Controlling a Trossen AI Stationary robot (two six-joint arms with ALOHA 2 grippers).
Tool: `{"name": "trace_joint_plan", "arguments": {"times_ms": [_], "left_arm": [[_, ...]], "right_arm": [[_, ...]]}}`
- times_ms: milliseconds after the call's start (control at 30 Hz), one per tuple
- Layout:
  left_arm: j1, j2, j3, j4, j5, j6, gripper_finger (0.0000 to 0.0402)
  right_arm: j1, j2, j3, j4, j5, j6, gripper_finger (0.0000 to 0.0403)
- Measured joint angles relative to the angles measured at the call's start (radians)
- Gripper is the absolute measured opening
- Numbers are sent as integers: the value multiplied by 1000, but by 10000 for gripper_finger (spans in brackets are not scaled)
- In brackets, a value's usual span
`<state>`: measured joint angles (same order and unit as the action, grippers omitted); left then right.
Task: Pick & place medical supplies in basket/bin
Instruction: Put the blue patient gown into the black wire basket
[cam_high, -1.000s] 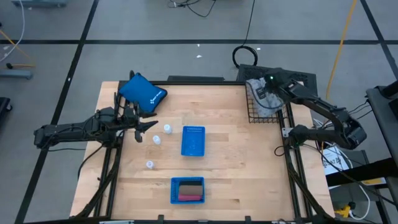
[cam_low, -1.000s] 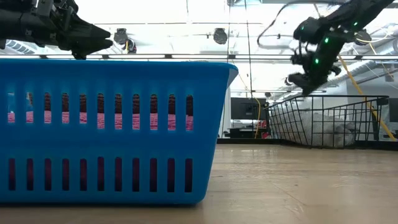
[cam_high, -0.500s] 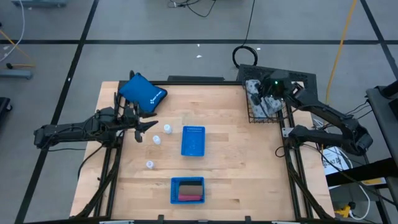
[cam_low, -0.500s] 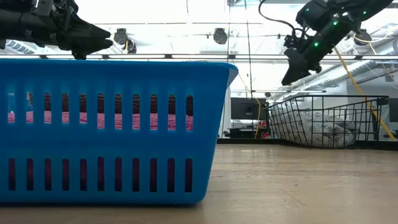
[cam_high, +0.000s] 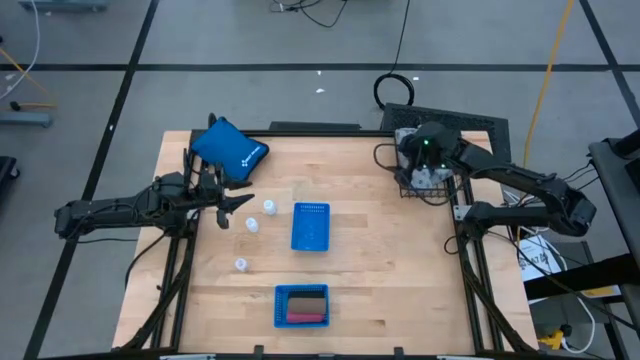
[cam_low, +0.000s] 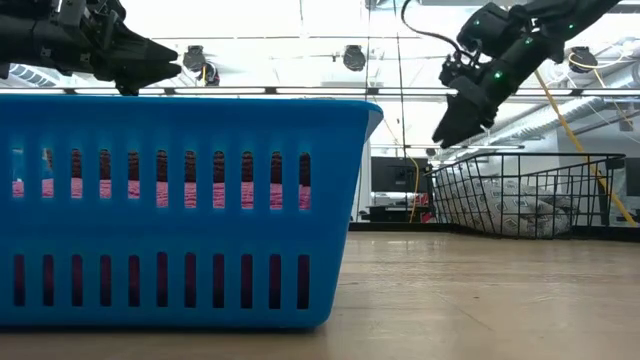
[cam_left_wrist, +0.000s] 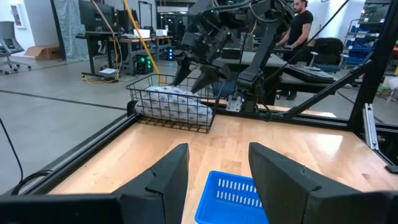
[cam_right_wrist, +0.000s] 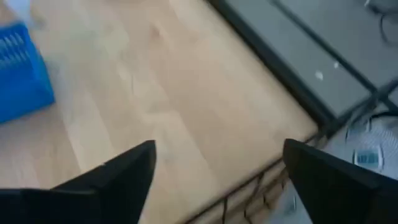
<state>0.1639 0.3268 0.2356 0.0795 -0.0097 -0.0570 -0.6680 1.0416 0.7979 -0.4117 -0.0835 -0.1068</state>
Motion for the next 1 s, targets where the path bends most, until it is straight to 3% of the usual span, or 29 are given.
{"name": "trace_joint_plan", "arguments": {"times_ms": [133,267,333,533,833,1000], "left_arm": [[0,0,0,0,0,0,177],[0,0,0,0,0,0,177],[0,0,0,0,0,0,177],[0,0,0,0,0,0,177],[0,0,0,0,0,0,177],[0,0,0,0,0,0,177]], "right_arm": [[3,-3,0,66,49,19,362],[20,-3,6,-5,373,2,368],[28,-4,6,-88,462,43,365],[44,28,6,-287,422,267,356],[43,155,-54,-166,429,308,353],[44,224,-57,-154,533,307,346]]}}
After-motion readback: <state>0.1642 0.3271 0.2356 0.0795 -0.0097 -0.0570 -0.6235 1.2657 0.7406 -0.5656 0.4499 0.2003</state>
